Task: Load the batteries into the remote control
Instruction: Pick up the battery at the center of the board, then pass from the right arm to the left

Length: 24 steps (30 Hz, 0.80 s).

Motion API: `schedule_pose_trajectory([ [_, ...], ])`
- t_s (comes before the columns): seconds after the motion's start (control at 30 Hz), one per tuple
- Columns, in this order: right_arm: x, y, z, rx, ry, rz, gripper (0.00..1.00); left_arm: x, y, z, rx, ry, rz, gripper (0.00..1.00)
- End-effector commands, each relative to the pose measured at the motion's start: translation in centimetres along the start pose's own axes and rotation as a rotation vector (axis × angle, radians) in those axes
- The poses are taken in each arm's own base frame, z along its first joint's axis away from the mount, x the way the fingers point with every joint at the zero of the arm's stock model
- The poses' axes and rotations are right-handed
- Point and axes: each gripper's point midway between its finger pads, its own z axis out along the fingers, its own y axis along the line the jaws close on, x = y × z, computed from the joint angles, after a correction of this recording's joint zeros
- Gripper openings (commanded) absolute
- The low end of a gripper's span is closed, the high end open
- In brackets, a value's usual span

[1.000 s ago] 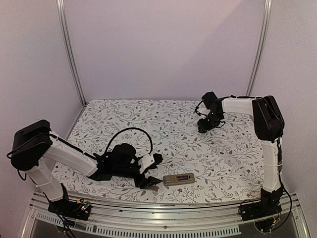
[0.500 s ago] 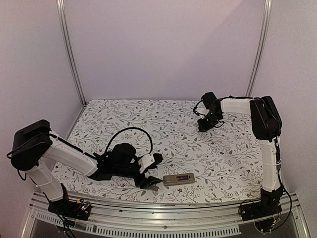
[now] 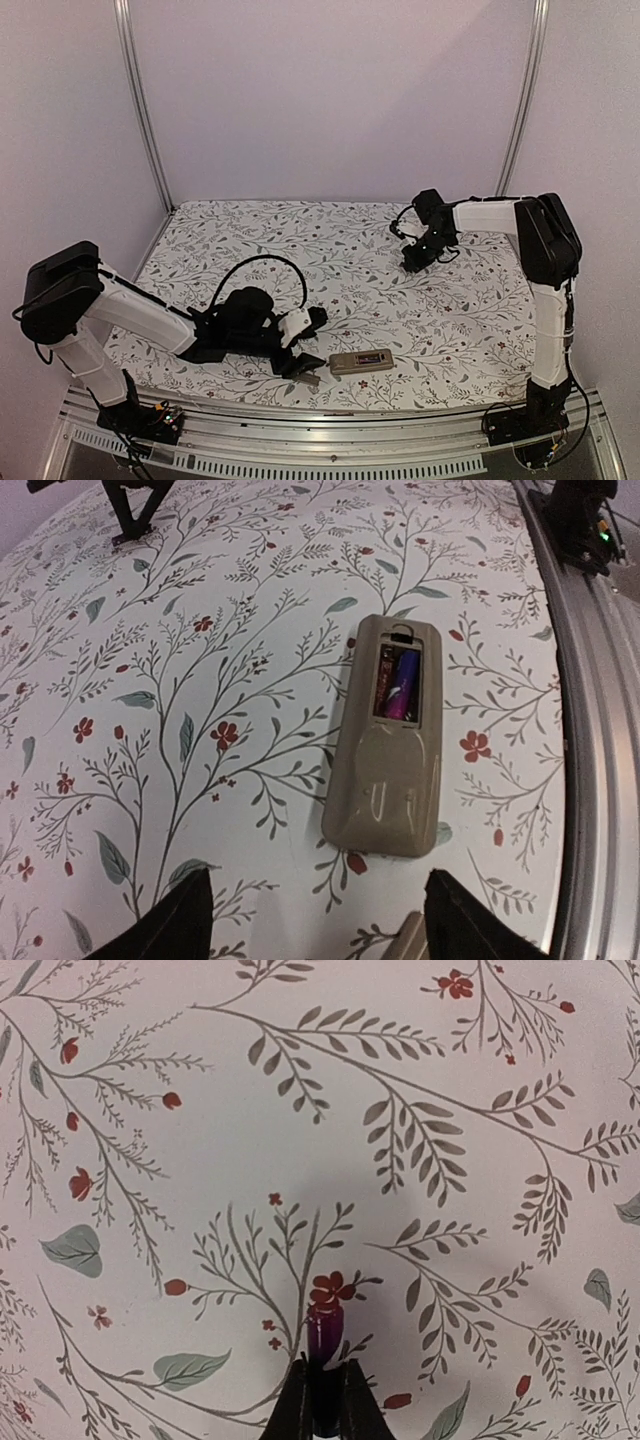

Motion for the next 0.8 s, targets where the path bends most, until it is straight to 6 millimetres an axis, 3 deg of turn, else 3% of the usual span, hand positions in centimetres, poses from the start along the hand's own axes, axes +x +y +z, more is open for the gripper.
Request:
schedule_pose_trajectory([
  [0.0,-1.7,1.7,-4.4,-0.043,-0.105,-0.055,0.00,-1.7,1.1,-0.6,-0.034,-0.041,0.000,0.72],
  [0.17,-1.7,5.2,-7.2,-0.119,-0.182,-0.137,0.00,-2.3,1.4,-0.9,-0.050,-0.057,-0.001,0.72],
  [0.33,-3.1,9.7,-12.4,-0.204,-0.353,-0.234,0.00,-3.9,2.2,-1.9,-0.095,-0.115,-0.007,0.72],
  [0.43,-4.4,12.9,-16.7,-0.291,-0.487,-0.299,0.00,-5.4,2.5,-3.0,-0.117,-0.177,-0.016,0.71],
  [0.6,-7.5,17.5,-24.9,-0.396,-0.742,-0.322,0.00,-9.8,2.9,-5.5,-0.138,-0.332,-0.069,0.66],
  [0.77,-9.2,23.4,-33.1,-0.519,-0.988,-0.350,0.00,-16.5,3.1,-9.8,-0.129,-0.576,-0.140,0.61],
])
